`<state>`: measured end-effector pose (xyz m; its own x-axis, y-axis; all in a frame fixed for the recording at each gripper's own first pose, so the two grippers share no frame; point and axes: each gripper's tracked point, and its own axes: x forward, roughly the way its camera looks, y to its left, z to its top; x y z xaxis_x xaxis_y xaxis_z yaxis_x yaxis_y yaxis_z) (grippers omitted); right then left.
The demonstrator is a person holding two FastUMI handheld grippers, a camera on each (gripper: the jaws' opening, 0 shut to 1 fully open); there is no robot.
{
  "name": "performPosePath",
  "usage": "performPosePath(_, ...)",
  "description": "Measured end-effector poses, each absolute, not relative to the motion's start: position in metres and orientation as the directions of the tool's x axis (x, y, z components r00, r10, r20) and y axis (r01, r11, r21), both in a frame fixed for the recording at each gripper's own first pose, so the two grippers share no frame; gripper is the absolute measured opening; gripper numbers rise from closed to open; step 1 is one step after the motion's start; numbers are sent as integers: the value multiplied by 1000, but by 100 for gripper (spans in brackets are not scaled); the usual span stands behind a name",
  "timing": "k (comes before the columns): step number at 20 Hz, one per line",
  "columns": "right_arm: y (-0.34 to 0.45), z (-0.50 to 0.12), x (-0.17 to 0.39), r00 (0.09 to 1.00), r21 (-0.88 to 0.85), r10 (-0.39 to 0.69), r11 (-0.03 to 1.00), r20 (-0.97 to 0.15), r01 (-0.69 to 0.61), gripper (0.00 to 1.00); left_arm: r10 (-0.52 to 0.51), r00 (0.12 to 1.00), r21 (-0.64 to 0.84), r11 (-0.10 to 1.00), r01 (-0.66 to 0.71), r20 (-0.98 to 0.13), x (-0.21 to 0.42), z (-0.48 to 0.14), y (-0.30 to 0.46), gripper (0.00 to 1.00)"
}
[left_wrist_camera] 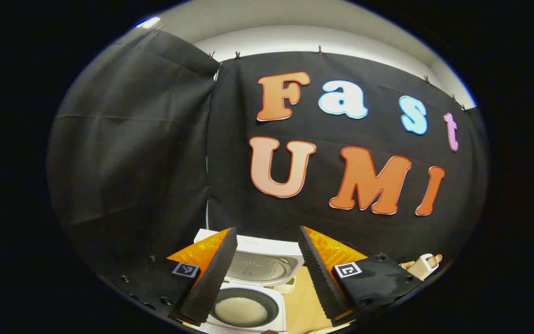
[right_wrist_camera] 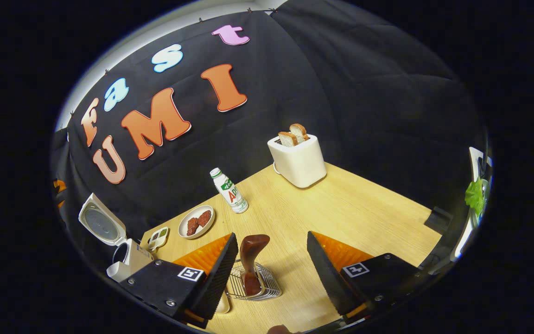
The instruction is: Close the left gripper, press the button to open the rice cooker; take a wooden spoon from the chopstick holder with the right hand, scoop a spoonful of rice and pour it into the rice cooker, then put the wooden spoon back into the chopstick holder.
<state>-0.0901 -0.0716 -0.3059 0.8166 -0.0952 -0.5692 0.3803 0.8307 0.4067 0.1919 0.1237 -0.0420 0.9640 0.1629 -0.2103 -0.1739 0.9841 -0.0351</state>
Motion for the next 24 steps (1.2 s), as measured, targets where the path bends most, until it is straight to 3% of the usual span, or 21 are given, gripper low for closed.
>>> performPosePath(8, -84, -224, -137, 841, 340, -231, 838, -489, 427, 93, 82, 929, 42, 997, -72, -361, 304, -107, 157, 90)
performPosePath(11, -79, -204, -147, 848, 313, -257, 848, -463, 428, 94, 62, 881, 53, 998, -42, -469, 319, -144, 155, 90)
performPosePath(13, -74, -196, -147, 853, 301, -259, 856, -454, 420, 93, 65, 882, 59, 997, -43, -467, 322, -146, 158, 91)
performPosePath(18, -58, -190, -129, 867, 311, -206, 875, -453, 370, 93, 25, 850, 52, 999, 3, -527, 295, -153, 152, 92)
performPosePath(24, -23, -191, -97, 891, 347, -67, 906, -450, 243, 93, -11, 804, 36, 999, 41, -595, 209, -189, 147, 91)
